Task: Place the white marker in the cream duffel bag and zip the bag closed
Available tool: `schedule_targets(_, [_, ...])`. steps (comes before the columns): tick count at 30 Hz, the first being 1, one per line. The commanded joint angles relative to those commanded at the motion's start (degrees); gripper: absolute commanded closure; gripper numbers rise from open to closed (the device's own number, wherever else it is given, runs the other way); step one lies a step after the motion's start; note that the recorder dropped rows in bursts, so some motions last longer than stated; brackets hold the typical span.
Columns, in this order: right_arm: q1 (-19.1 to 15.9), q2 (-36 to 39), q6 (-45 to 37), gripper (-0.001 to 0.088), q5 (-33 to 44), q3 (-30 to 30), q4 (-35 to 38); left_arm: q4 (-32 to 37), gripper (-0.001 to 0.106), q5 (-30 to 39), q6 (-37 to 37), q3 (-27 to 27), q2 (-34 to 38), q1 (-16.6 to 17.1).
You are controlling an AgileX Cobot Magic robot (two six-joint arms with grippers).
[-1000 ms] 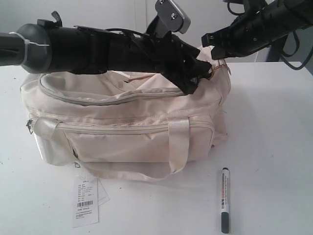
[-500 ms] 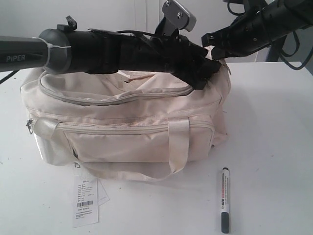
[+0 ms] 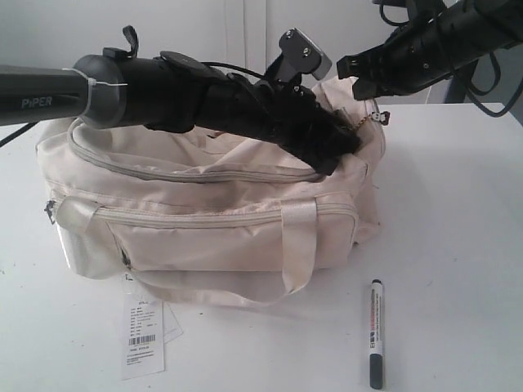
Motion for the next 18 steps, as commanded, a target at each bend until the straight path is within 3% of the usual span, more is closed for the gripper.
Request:
schedule_targets(4, [0.0,0.0,0.0,0.0868,0.0,0.0,0.0,0.1,0.103,1.0,0.3,0.0,0.0,0.0])
schedule_targets(5, [0.0,0.0,0.0,0.0868,0.0,0.0,0.0,0.1,0.105,1.0,0.4,0.0,-0.2,0.0])
schedule_targets(18, [0.0,0.0,0.0,0.0868,0.0,0.0,0.0,3.2,0.105,3.9,-2.4,0.0,-4.3,0.0])
